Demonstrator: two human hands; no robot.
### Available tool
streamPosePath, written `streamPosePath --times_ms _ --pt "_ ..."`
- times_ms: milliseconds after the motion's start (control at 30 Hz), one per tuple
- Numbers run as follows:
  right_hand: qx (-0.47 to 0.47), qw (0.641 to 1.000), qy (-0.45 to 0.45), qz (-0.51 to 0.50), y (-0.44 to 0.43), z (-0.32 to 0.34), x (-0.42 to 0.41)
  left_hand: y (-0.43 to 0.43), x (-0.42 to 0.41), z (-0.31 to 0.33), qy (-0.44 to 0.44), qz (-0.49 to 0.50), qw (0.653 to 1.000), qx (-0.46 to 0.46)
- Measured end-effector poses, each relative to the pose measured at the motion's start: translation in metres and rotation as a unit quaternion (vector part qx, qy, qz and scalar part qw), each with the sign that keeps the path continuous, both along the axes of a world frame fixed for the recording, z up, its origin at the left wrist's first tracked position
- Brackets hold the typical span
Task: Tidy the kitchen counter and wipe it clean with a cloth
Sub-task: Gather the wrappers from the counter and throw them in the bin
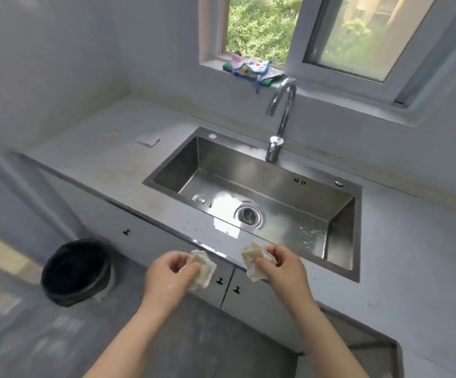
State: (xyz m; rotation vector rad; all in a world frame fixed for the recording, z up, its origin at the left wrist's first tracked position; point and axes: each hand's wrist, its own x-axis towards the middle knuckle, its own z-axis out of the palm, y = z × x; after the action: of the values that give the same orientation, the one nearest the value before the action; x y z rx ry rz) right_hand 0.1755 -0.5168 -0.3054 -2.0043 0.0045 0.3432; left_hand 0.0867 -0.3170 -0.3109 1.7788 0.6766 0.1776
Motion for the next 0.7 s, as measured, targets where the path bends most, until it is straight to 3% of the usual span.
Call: streamPosePath --times_ms 367,700 --pt "-0.013 0.991 0.016 0.135 0.26 -0.004 -0.087 0.234 -0.126 -0.012 0.03 0.125 0.992 0.004" --pt "-0.052 0.976 0.011 0.211 0.387 -0.027 -0.057 0.353 -0.113 -0.032 0.066 0.177 0.982 -0.022"
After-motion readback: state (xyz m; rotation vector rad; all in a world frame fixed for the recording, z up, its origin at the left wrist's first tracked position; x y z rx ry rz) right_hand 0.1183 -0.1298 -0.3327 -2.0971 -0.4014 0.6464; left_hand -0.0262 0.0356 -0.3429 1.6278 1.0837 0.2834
